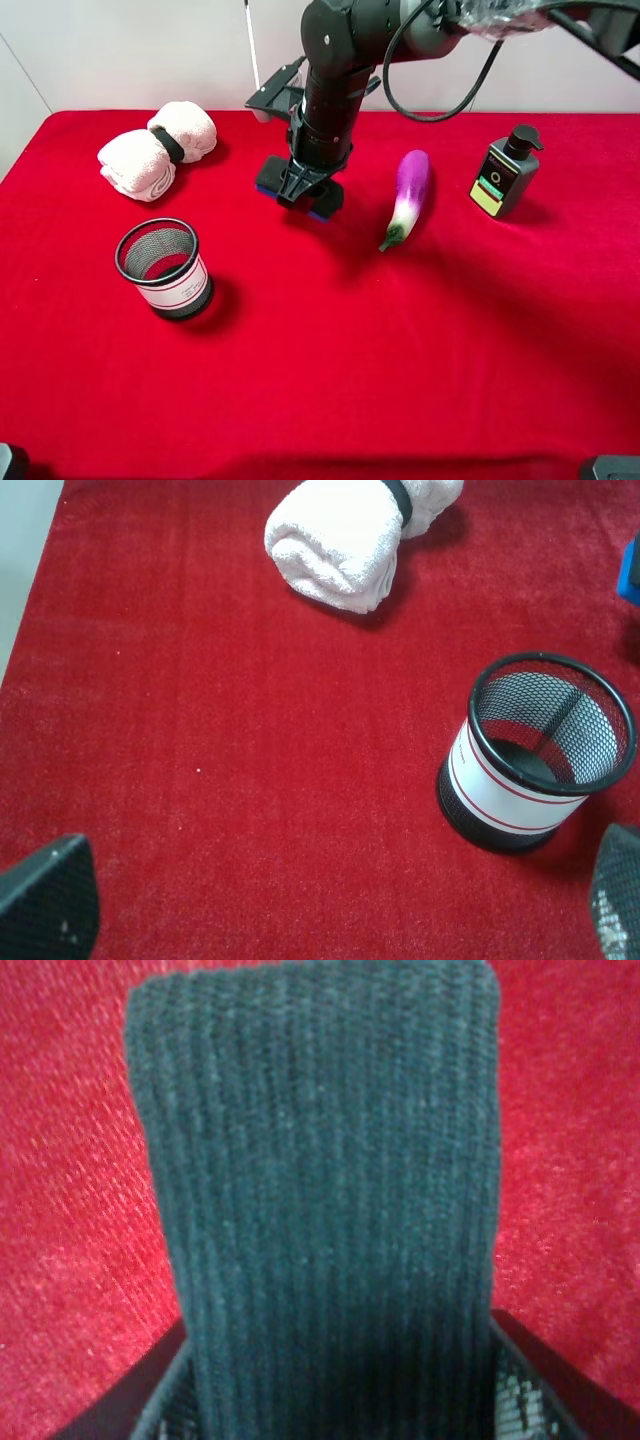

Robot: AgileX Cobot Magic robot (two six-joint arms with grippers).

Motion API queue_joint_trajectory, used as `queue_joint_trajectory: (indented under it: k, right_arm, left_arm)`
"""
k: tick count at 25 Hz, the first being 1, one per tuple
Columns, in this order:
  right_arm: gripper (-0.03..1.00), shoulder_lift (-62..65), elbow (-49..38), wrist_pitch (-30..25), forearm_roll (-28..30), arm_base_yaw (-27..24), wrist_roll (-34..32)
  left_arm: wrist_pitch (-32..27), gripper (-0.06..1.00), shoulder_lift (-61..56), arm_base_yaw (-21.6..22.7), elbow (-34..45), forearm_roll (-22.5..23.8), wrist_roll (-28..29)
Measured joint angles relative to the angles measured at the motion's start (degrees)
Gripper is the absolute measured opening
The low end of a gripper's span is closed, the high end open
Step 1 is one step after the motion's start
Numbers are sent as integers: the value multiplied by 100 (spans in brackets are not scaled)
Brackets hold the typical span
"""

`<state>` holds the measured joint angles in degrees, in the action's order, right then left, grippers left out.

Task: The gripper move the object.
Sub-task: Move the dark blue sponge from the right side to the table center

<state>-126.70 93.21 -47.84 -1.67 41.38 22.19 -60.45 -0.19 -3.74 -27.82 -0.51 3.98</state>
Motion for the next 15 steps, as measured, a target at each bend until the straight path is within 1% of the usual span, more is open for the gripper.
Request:
queue_joint_trajectory:
  k: [15]
  right_arm:
    - [40, -377, 0, 110, 1, -7, 79]
  left_arm:
    - [0, 98, 0, 0, 0, 0, 0]
